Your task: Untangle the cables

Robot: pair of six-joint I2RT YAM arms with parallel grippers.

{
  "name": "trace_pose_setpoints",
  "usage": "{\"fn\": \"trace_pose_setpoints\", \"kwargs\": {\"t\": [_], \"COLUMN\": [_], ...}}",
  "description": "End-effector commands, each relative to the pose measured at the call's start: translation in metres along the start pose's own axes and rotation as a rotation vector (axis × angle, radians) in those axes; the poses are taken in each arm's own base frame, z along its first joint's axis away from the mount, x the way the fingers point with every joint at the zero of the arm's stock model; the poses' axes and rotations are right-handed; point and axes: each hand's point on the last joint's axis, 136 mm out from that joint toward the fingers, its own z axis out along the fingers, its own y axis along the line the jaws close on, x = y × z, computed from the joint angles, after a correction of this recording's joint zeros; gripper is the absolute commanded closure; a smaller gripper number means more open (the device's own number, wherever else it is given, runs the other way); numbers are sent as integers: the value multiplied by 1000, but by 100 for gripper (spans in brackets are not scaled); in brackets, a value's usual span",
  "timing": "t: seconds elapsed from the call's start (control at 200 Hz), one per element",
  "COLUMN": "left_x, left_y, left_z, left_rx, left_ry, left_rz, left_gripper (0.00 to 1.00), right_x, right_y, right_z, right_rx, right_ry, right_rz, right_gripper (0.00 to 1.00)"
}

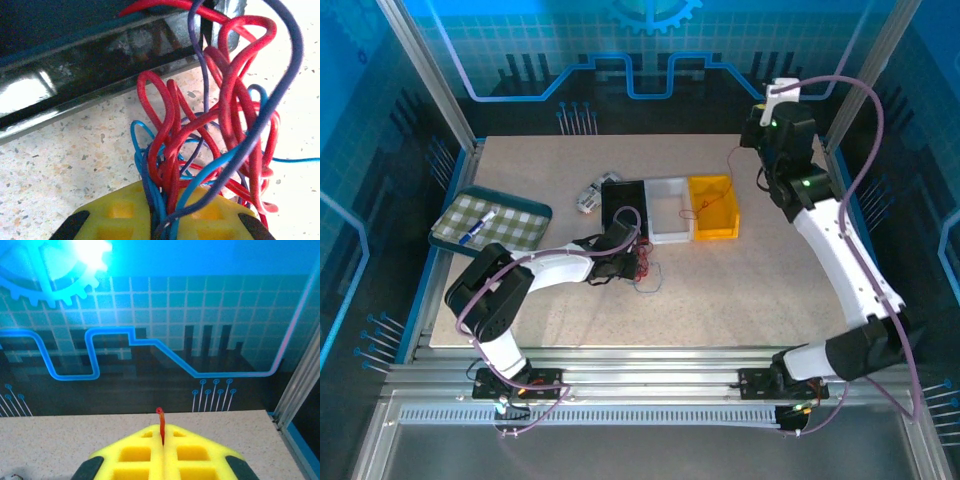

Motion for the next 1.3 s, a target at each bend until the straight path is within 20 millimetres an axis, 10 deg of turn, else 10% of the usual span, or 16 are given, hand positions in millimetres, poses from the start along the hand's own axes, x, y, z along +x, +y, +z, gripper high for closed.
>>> {"fn": "trace_pose_setpoints", "kwargs": {"t": [0.0,0.641,1.296], "left_x": [-13,-11,-19], "left_y": [-2,0,-13], "left_z": [-15,-4,-1], "left_rx": [-8,-29,21], "left_ry": [-39,-19,-5], "left_rz": [3,-3,27], "left_gripper": [100,100,100], "right_x": [-7,-61,106], "right_y": [11,14,23], "right_z": [8,-1,48], "right_rx": [-43,-123,-126], "right_ry": [-15,-177,252], "right_rz": [17,71,101], "right_gripper": [100,100,100]}}
